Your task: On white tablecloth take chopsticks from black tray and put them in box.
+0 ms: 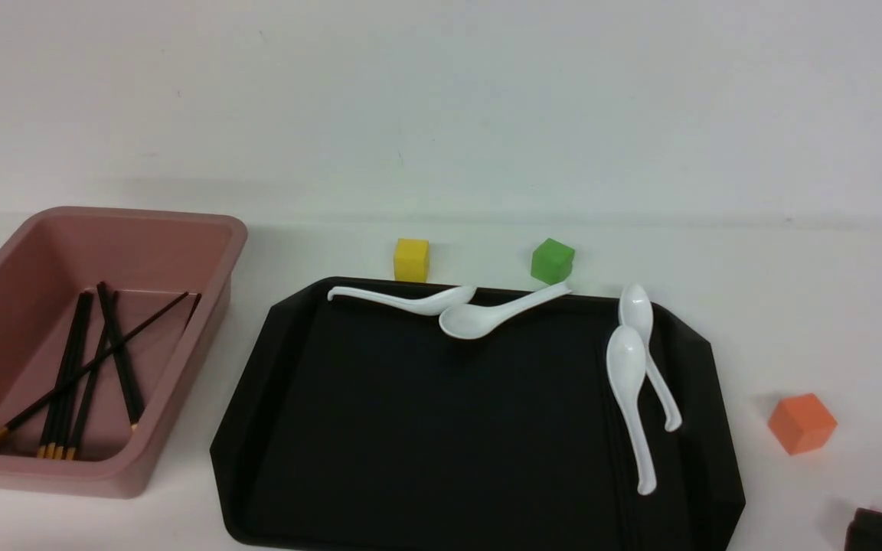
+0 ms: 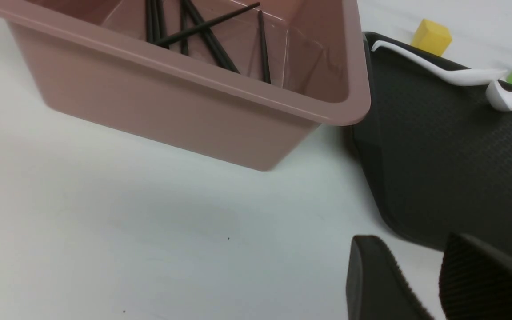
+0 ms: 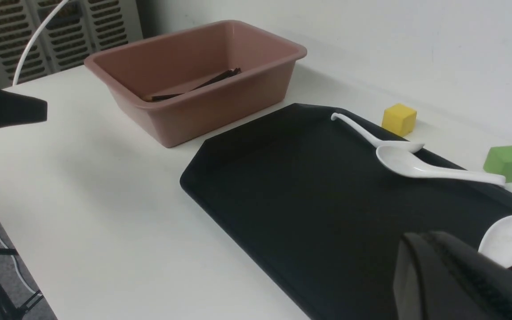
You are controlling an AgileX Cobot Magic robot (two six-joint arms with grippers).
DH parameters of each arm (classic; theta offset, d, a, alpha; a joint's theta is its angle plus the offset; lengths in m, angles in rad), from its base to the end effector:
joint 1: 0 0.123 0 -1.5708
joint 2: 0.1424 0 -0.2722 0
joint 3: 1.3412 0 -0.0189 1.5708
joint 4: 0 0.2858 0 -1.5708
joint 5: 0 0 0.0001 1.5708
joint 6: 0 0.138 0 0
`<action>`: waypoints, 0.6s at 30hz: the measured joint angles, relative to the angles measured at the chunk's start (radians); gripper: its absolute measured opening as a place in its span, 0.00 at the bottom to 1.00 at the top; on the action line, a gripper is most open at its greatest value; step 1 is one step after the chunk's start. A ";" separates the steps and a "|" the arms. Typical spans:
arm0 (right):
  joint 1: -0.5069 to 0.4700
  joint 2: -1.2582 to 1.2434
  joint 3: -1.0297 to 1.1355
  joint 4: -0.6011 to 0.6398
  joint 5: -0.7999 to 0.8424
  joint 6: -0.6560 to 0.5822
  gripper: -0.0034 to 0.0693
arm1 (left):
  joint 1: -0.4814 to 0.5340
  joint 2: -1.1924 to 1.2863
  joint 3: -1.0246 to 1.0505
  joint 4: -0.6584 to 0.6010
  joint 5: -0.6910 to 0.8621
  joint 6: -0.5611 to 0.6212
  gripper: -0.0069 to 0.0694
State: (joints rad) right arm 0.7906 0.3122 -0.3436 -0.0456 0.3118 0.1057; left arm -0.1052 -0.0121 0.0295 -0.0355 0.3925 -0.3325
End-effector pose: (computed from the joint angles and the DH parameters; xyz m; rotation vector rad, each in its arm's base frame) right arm 0.1227 0.1212 0.2686 -0.6326 1.6890 0.6029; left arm 0.1437 -0.0171 0.1533 -0.2381 1.8921 -0.3327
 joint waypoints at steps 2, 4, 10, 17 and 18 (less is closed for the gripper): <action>0.000 0.000 0.000 0.000 0.000 0.001 0.07 | 0.000 0.000 0.000 0.000 0.000 0.000 0.40; 0.000 0.000 0.000 0.000 0.000 0.001 0.07 | 0.000 0.000 0.000 0.000 0.000 0.000 0.40; 0.000 0.000 0.000 0.000 0.001 0.001 0.08 | 0.000 0.000 0.000 0.000 0.000 0.000 0.40; 0.000 -0.005 0.000 0.000 0.012 0.000 0.09 | 0.000 0.000 0.000 0.000 0.000 0.000 0.40; -0.003 -0.012 0.000 0.000 0.021 -0.001 0.09 | 0.000 0.000 0.000 0.000 0.000 0.000 0.40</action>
State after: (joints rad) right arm 0.7871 0.3001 -0.3433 -0.0456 0.3323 0.1043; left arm -0.1052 -0.0121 0.0295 -0.0355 0.3925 -0.3325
